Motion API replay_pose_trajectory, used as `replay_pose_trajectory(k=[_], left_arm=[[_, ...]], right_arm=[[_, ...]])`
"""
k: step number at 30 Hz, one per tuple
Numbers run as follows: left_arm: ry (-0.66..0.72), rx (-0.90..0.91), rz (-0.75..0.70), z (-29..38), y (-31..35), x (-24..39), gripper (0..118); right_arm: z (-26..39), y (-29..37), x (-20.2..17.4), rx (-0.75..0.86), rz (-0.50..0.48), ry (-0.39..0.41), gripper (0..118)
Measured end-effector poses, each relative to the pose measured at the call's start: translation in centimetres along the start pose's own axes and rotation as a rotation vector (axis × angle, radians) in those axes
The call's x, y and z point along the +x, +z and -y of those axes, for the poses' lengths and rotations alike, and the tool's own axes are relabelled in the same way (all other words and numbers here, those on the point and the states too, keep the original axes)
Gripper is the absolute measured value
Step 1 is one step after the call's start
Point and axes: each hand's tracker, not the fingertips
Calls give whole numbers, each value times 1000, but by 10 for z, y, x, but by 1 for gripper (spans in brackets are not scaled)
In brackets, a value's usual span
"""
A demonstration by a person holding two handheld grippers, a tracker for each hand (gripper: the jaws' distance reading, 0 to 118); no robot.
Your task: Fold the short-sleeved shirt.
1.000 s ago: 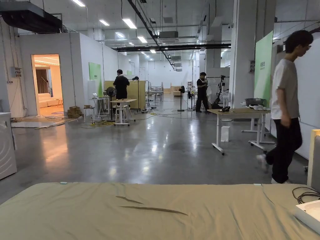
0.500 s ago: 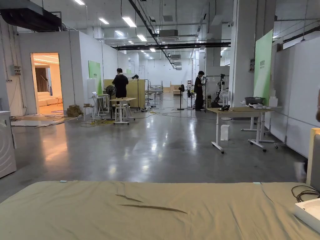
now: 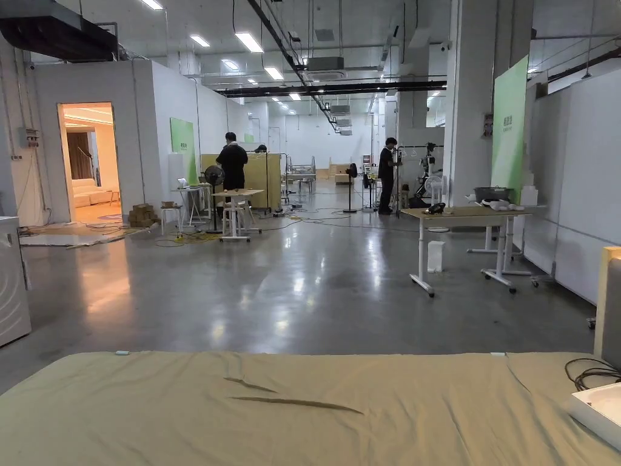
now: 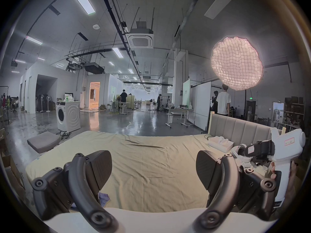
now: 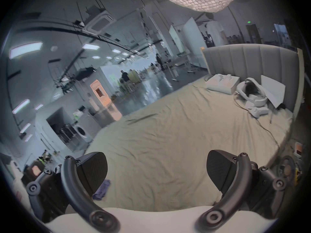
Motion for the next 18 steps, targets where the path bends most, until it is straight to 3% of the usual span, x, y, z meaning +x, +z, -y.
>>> replay_pose_trajectory(k=[4,8,10,13,18], left_arm=[[-17,-2,1,-1,0,3,105],[-33,1,-9,-3,0,5,105],[-30,7,-13,-4,0,6,105],[-19,16,-6,-4,0,5,105],[-46,9,-11,-5,1,6,105]], right_arm=[[-3,16,-5,147,-58,60,118],[0,27,-14,259,-82,307,118],[0,29,-22,247,3,368,118],[7,28,-28,300,96,403,118],[4,27,-24,267,25,387,118]])
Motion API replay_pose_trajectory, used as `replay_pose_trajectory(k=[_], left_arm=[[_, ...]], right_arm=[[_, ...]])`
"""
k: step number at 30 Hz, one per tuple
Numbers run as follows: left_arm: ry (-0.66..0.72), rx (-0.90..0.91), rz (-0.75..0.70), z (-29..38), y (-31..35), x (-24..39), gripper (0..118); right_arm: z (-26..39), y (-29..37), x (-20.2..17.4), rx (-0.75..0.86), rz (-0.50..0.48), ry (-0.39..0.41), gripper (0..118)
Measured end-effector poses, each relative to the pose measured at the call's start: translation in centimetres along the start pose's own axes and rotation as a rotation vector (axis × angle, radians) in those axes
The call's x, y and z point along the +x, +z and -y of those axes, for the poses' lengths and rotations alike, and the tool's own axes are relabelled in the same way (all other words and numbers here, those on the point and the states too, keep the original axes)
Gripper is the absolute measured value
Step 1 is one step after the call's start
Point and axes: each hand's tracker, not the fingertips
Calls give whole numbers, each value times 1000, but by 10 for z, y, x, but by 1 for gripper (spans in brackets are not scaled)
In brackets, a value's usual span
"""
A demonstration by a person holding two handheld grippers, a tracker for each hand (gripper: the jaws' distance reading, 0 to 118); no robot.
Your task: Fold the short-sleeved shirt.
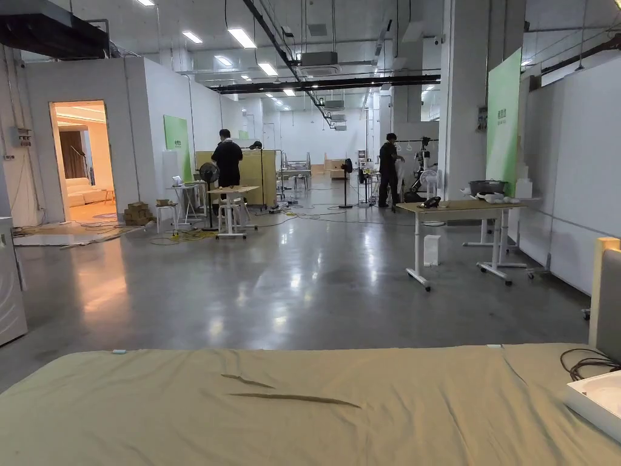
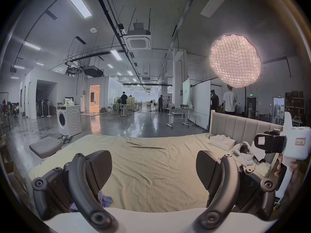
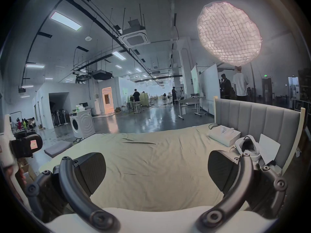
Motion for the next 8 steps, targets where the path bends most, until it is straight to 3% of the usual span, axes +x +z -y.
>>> replay_pose_trajectory(k=[8], left_arm=[[9,10,4,-1,1,0,105]], right_arm=[[-1,1,-2,16,2,19,118]])
